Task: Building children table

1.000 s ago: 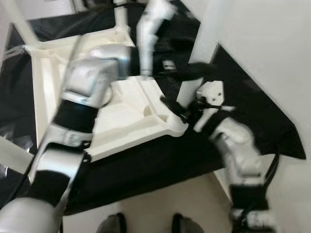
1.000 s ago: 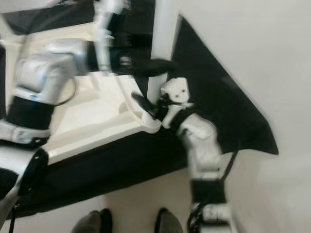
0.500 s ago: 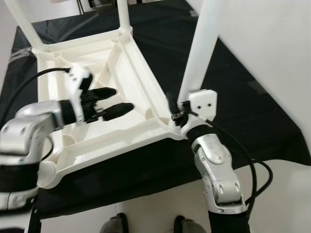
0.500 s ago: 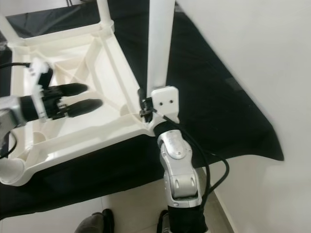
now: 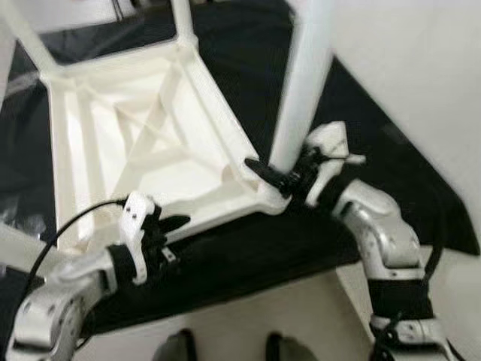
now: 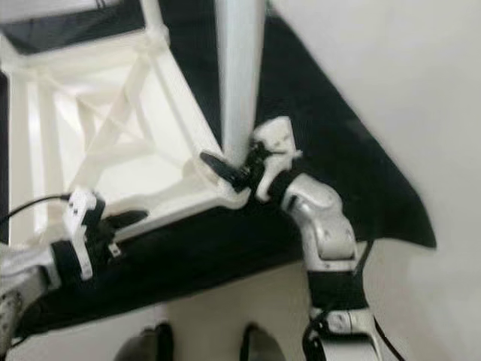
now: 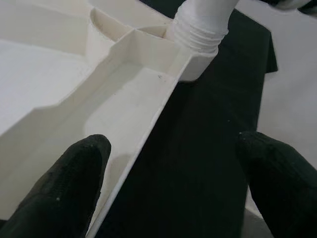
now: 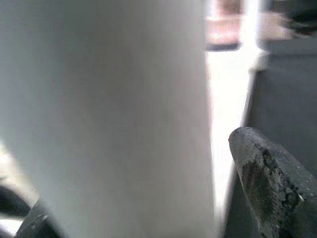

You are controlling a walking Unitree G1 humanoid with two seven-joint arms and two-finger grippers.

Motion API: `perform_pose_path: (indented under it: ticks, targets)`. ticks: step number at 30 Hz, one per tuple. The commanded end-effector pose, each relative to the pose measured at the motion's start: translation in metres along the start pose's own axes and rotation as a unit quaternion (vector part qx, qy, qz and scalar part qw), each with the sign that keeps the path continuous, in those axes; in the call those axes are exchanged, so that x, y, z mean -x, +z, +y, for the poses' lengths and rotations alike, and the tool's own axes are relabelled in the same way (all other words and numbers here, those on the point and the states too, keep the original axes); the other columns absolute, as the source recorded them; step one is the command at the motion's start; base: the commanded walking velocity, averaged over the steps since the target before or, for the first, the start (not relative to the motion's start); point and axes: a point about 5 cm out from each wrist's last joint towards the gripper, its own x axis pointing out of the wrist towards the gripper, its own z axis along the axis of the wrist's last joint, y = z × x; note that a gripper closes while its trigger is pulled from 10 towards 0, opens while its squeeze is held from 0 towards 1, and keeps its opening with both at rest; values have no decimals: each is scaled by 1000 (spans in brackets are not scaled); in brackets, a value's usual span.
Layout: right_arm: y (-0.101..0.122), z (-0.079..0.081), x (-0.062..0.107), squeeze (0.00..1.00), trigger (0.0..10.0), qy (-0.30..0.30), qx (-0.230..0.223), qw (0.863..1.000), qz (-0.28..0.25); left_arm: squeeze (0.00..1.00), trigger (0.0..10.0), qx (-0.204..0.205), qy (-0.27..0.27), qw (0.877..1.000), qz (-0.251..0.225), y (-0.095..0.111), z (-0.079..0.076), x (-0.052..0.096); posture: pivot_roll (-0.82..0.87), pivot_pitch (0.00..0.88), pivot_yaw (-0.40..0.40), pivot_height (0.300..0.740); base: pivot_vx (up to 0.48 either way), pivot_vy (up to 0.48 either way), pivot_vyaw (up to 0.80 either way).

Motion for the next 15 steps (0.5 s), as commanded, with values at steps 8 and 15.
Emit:
perform_pose_path:
  ticks: [8,15]
  targets:
    - [-6,-13,-21,0,10000,62,-31,998,3,0,10000,-46,0,999,-29,-8,-32,-32,77,168,-38,740,0,0,0]
    - [-19,-28,-20,0,0,104,-56,993,15,0,10000,-100,2,994,-37,-8,-52,-34,85,130,-36,740,0,0,0]
